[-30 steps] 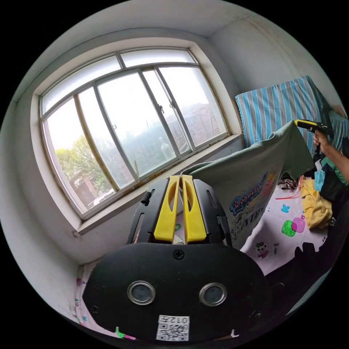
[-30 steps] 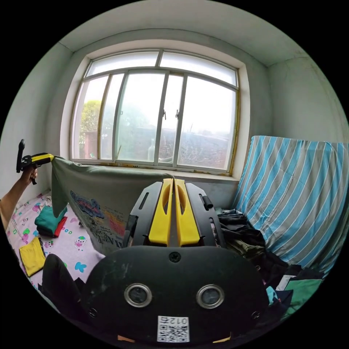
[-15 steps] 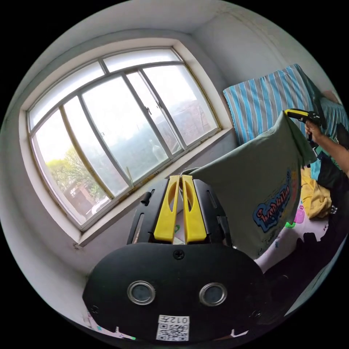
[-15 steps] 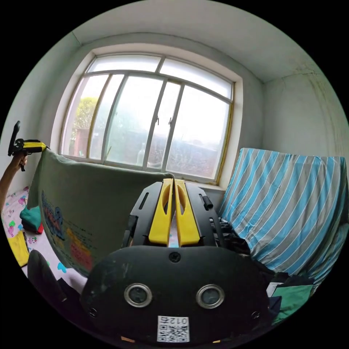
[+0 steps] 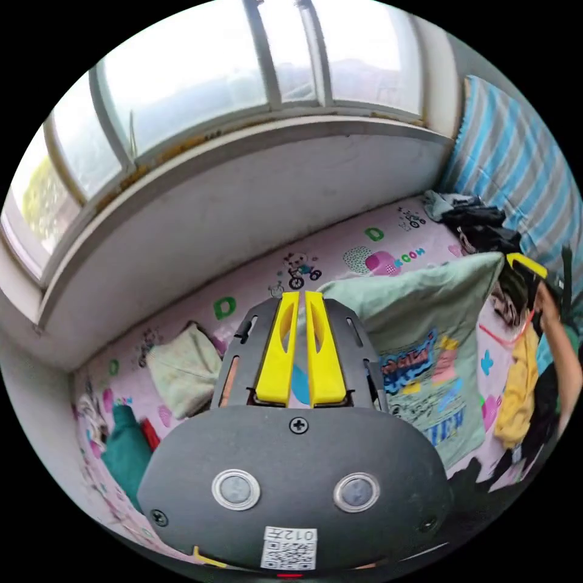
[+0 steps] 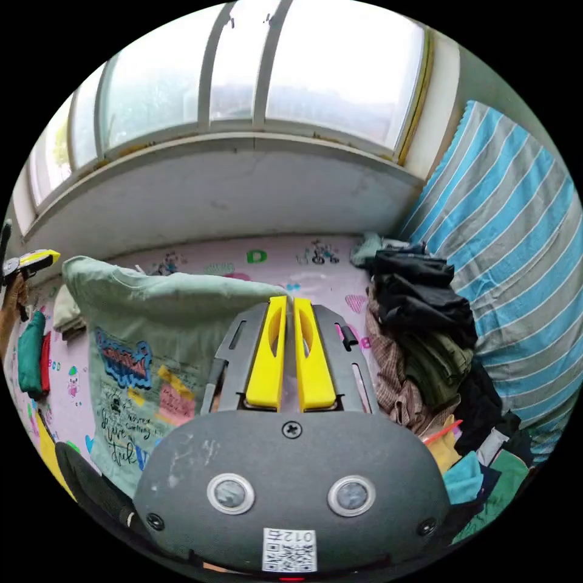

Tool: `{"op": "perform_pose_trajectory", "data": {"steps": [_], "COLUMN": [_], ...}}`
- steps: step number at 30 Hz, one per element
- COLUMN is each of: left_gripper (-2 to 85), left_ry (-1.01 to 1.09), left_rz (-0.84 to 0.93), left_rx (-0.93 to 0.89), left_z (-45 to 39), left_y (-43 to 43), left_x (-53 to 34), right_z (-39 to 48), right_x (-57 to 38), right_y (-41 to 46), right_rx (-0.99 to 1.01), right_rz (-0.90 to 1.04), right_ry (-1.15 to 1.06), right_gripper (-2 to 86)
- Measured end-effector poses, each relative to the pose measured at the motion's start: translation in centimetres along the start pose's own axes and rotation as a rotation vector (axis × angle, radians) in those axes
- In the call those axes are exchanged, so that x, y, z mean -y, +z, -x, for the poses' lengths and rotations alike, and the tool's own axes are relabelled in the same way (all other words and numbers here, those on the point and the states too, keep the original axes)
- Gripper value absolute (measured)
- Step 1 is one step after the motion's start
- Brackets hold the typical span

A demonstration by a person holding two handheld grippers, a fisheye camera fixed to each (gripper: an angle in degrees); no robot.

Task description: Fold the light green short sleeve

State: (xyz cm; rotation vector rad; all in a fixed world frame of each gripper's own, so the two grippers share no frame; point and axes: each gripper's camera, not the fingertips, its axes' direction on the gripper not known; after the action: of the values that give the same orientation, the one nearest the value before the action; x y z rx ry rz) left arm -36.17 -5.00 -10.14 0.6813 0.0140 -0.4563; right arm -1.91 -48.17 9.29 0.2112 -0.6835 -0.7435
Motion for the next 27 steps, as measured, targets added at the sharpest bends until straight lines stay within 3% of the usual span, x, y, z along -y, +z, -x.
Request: {"op": "perform_pose_trajectory", "data": {"steps": [3, 7, 14, 19, 27], "left_gripper": [0.3, 0.4, 1.6, 3.5, 8.1], "left_ry": [-0.025, 0.088, 0.142, 0.194, 0.111], "left_rz": [0.069, 0.173, 0.606, 0.748, 0.907], "left_rx": [-0.03, -0.143, -0.533, -0.56, -0.57], "left_z": [0.9, 1.0, 1.1, 0.6, 1.0], "left_y": [4.3, 7.8, 13.6, 15.7, 20.8], "left_x": [2.8, 4.0, 1.5, 2.4, 8.3], "right_z": [-1.4, -5.7, -13.4, -16.1, -20.7], "right_x": [-0.4, -3.2, -13.7, -20.3, -19.7], "right_y": [3.8, 7.3, 9.7, 12.5, 16.9], "right_rx": [-0.004, 0.119, 0.396, 0.48, 0.495], "right_rz": [0.02, 0.191, 0.511, 0.617, 0.647], "right_ry": [-0.031, -0.133, -0.048, 0.052, 0.133], "right_gripper": [-0.6, -0.5, 2.9, 5.2, 6.4]}}
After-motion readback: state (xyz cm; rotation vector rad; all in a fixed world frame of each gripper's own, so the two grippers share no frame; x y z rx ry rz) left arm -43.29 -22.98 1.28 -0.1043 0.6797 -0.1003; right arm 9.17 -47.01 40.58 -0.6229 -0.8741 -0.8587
